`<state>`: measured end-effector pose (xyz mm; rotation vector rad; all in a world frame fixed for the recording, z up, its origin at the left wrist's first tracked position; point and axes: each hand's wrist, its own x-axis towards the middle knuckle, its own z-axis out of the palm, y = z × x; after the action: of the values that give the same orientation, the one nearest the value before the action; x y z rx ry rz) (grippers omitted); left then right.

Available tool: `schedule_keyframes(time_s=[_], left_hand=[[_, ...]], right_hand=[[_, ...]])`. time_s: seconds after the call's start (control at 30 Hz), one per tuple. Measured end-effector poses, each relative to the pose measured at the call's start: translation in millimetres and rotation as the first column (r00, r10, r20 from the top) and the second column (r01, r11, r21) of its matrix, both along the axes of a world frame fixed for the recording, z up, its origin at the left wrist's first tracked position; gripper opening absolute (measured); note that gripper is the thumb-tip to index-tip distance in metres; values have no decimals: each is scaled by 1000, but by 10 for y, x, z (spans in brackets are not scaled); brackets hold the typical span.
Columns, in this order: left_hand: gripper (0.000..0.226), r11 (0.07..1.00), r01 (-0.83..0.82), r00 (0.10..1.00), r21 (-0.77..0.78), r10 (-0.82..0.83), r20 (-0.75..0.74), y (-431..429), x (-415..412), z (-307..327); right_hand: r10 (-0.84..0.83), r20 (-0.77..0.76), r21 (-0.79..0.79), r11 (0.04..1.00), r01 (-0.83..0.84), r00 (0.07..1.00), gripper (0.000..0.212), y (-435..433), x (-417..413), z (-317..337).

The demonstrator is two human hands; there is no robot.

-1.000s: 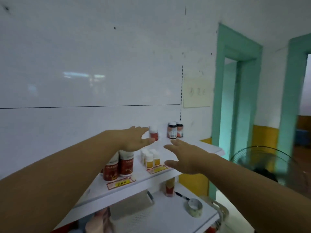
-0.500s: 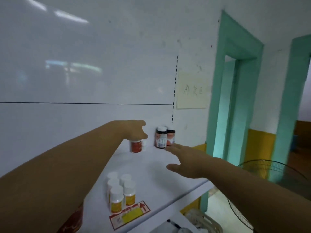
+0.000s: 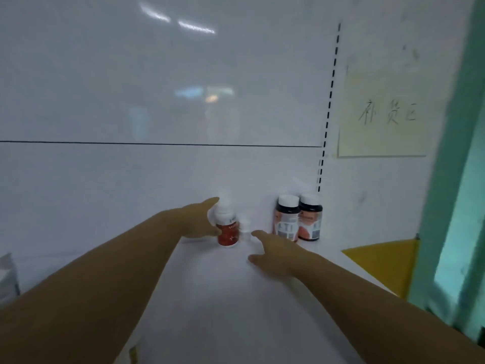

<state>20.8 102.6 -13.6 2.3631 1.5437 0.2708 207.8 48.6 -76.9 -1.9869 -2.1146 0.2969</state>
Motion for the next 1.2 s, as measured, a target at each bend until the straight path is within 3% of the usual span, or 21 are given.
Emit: schedule_keyframes(time_s=[0.13, 0.23, 0.33, 0.43, 0.63, 0.73, 0.83, 0.93, 1.1, 1.2], left_hand=[[83, 990, -124, 931, -62, 137, 339, 106, 229, -273], [97, 948, -314, 740, -63, 285, 610, 90, 470, -565], [100, 899, -438, 569, -25, 299, 766, 4, 750, -838], [96, 850, -526, 503, 14, 298, 812, 19, 874, -955], [98, 831, -555, 520, 40, 309, 796, 70, 866, -1005], [96, 857, -511, 507, 59, 246, 826, 18, 894, -982], [96, 896, -444, 457, 30, 198, 867, -22, 893, -979], [96, 904, -427, 394, -23, 209, 895, -59, 870, -990], [65, 900, -429, 349, -80, 247, 904, -99, 900, -885], [54, 911, -390, 258, -130, 244, 935, -254, 924, -613]], right_hand=[[67, -151, 100, 994, -52, 986, 68, 427, 36, -116], [100, -319, 189, 981, -40, 943, 49, 648, -2, -220], [121, -416, 293, 956, 7, 902, 28, 788, 1, -324], [136, -488, 330, 943, 37, 862, 25, 854, 59, -343], [184, -613, 326, 945, 34, 768, 28, 911, 137, -416], [157, -816, 231, 971, 65, 556, 46, 959, 140, -396], [117, -951, 141, 988, 64, 286, 32, 980, 152, -327], [127, -992, 126, 991, -39, 27, 24, 876, 168, -185], [227, -973, 221, 969, -110, 46, 34, 750, 160, -91], [267, -958, 258, 962, -86, 103, 26, 703, 145, 23]])
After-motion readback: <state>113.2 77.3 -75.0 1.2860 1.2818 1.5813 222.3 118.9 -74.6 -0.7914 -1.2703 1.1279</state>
